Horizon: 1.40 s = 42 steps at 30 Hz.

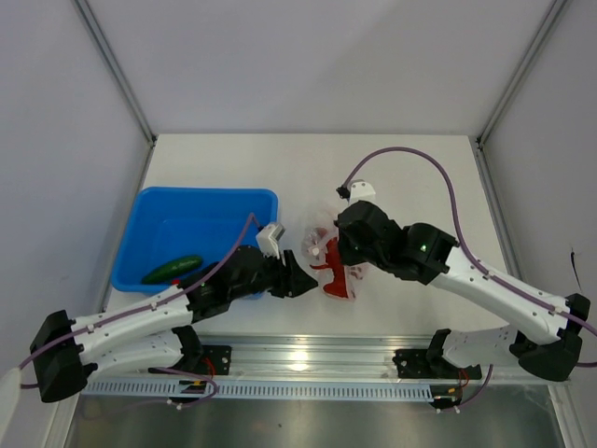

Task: Place the food in the zip-top bag and seal the zipper
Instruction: Adjust the zipper food storage bag at the center of the board.

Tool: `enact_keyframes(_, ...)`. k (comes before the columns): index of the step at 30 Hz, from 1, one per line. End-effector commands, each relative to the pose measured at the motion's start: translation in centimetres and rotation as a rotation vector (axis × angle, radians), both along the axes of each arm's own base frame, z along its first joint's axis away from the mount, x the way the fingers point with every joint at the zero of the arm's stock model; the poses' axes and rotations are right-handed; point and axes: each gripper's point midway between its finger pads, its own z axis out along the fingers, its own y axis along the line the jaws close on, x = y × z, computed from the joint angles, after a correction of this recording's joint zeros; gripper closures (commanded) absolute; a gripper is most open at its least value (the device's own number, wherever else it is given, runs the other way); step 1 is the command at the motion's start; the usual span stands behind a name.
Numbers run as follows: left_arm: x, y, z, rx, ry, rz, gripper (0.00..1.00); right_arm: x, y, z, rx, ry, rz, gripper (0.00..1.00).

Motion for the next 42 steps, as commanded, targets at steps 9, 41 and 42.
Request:
enact_keyframes(9, 3.8, -0.5, 2.4, -0.085, 0.097, 0.173, 0.58, -0.4, 0.8, 4.3, 0.163, -0.035, 0.013, 1.0)
enact_keyframes(41, 5.9, -1.9, 3.1, -0.166, 0.098, 0.201, 0.69, -1.0, 0.7, 5.3, 0.212, -0.034, 0.025, 1.0)
enact_keyframes(42, 6.0, -2.0, 3.2, -0.167, 0.102, 0.203, 0.69, -1.0, 0.7, 5.3, 0.213, -0.032, 0.027, 1.0)
